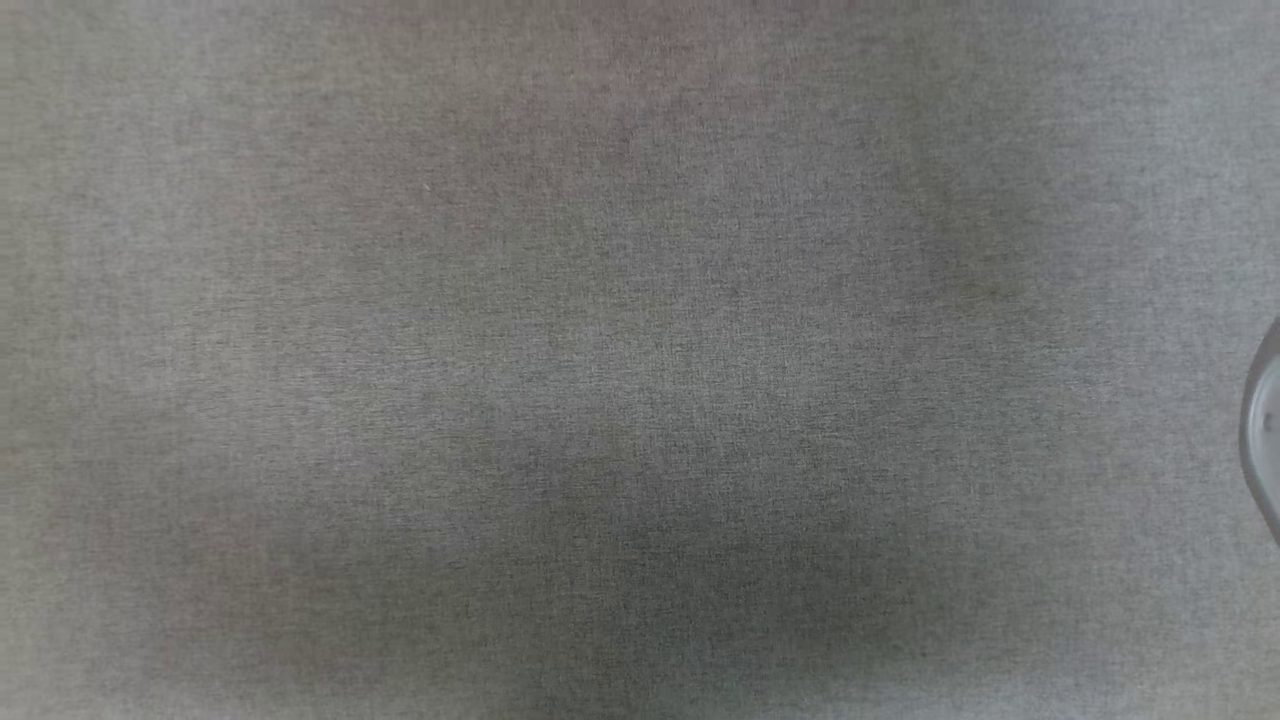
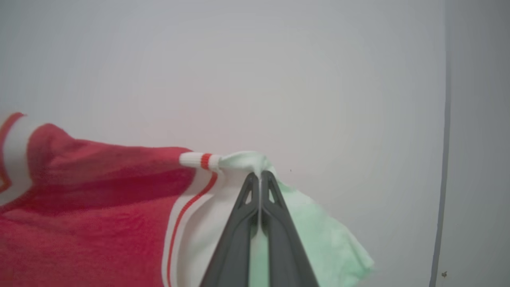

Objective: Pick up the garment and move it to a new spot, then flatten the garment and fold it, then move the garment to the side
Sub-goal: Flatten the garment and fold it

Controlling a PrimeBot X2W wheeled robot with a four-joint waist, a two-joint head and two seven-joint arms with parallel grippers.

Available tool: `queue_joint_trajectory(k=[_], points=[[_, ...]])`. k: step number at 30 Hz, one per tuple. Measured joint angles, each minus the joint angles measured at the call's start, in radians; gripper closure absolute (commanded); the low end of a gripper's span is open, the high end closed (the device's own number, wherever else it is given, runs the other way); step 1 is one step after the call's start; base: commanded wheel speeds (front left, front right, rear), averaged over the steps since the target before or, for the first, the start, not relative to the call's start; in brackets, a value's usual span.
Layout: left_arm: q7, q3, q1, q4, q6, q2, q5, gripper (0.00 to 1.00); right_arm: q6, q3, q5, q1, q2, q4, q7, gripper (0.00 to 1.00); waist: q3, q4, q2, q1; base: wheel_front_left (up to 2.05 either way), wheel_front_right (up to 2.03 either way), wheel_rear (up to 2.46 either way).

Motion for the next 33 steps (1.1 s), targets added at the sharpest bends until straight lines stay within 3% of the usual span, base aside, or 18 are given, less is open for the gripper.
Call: queue_joint_trajectory(k=[4,8,14,19,25,33], points=[[-0.001,-0.042,0.126,-0.044,0.000,0.013,-0.004,1.00,0.000,0.015,-0.043,0.039,-0.002,0.077,-0.021,1.00,-0.025,0.004,0.0000,-0.0001,0.00,0.00,0.00],[-0.001,-0.054,0.328,-0.126,0.000,0.040,-0.025,1.00,0.000,0.068,-0.045,0.183,-0.002,0.112,-0.023,1.00,-0.050,0.003,0.0000,0.0000,0.00,0.00,0.00],[-0.001,-0.073,0.706,-0.288,0.000,0.048,-0.093,1.00,0.000,0.182,0.019,0.504,-0.003,0.036,0.048,1.00,-0.089,0.004,0.0000,0.0000,0.00,0.00,0.00],[-0.001,-0.074,0.961,-0.390,0.000,0.052,-0.121,1.00,0.000,0.220,0.091,0.840,-0.005,-0.151,0.174,1.00,-0.125,0.012,0.0000,0.0000,0.00,0.00,0.00],[-0.001,-0.045,1.170,-0.444,0.000,0.049,-0.114,1.00,0.000,0.219,0.164,1.195,-0.027,-0.477,0.346,1.00,-0.168,0.028,0.0000,0.0000,0.00,0.00,0.00],[-0.001,0.003,1.395,-0.544,0.000,0.125,-0.048,1.00,0.000,0.188,0.224,1.567,-0.032,-0.830,0.561,1.00,-0.192,0.048,0.0001,0.0000,0.00,0.00,0.00]])
